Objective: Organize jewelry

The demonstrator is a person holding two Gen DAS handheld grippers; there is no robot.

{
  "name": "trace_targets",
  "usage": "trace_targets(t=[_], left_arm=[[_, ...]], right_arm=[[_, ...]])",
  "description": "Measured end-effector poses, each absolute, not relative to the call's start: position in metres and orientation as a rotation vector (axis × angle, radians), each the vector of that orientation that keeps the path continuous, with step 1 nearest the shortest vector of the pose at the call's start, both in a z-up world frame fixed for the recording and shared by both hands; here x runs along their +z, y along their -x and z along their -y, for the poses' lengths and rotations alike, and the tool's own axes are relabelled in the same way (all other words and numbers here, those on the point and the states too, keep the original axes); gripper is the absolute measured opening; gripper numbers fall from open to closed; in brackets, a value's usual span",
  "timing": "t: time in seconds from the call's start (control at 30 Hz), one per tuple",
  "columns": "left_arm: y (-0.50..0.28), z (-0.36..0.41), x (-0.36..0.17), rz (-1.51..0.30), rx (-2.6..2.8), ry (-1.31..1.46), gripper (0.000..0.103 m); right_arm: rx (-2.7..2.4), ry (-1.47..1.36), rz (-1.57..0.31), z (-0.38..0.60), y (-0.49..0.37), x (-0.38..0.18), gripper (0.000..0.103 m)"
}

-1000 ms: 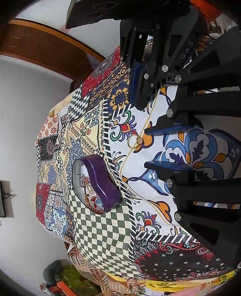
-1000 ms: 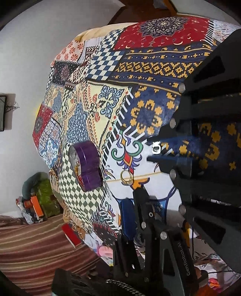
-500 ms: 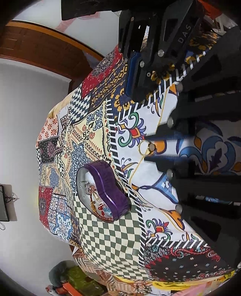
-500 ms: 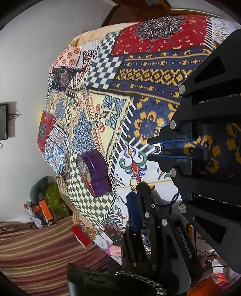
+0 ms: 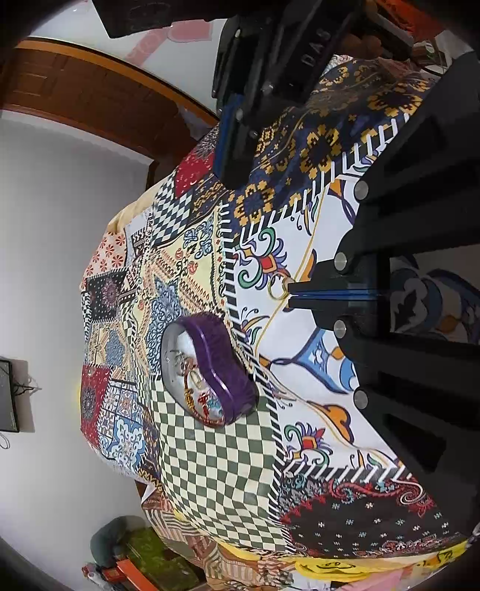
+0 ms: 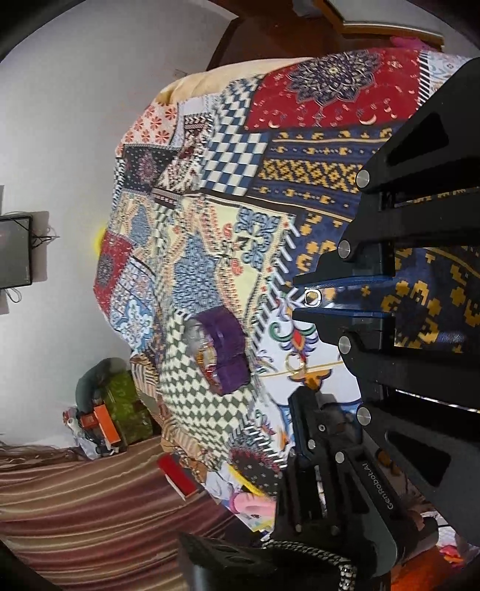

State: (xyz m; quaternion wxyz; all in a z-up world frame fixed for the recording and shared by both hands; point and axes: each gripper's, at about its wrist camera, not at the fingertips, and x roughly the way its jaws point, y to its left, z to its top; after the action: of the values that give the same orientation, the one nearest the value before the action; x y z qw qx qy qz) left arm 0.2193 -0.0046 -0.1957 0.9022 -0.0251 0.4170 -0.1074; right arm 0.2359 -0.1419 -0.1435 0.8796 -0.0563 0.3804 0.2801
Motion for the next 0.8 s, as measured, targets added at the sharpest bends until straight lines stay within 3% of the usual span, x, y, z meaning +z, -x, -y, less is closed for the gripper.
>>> trace_targets(t=[0.13,0.2,0.27,0.3,0.5,0.57,0.8], left_arm=[[-0.222,0.004,-0.195,-0.908,-0.256,0.072,0.003],[-0.224,0.008,-0.196,-0.924,-0.255,0.06,0.011],[-0.228,0.011,-0.197,-0.926,-0.252,0.05,0.03],[-0.23,0.013,-0.197,-0.923,-0.251,0.047,0.032],[-0.248,0.018,-0.206,-0.944,-0.243,0.049,0.032],[-0.253,0.016,-0.208,-0.946,-0.23,0.063,0.018],[-0.249,0.01,-0.205,-0.921,-0.22,0.073,0.017]], right_arm=[[0.583,0.117,-0.771,0.14,-0.234,-0.136,0.009],[0.584,0.112,-0.772,0.139,-0.234,-0.136,0.009],[0.583,0.109,-0.775,0.139,-0.235,-0.137,0.009],[0.583,0.109,-0.776,0.14,-0.234,-0.137,0.009],[0.58,0.104,-0.785,0.145,-0.236,-0.14,0.009],[0.579,0.097,-0.788,0.147,-0.238,-0.141,0.009],[0.58,0.091,-0.789,0.15,-0.239,-0.142,0.009]])
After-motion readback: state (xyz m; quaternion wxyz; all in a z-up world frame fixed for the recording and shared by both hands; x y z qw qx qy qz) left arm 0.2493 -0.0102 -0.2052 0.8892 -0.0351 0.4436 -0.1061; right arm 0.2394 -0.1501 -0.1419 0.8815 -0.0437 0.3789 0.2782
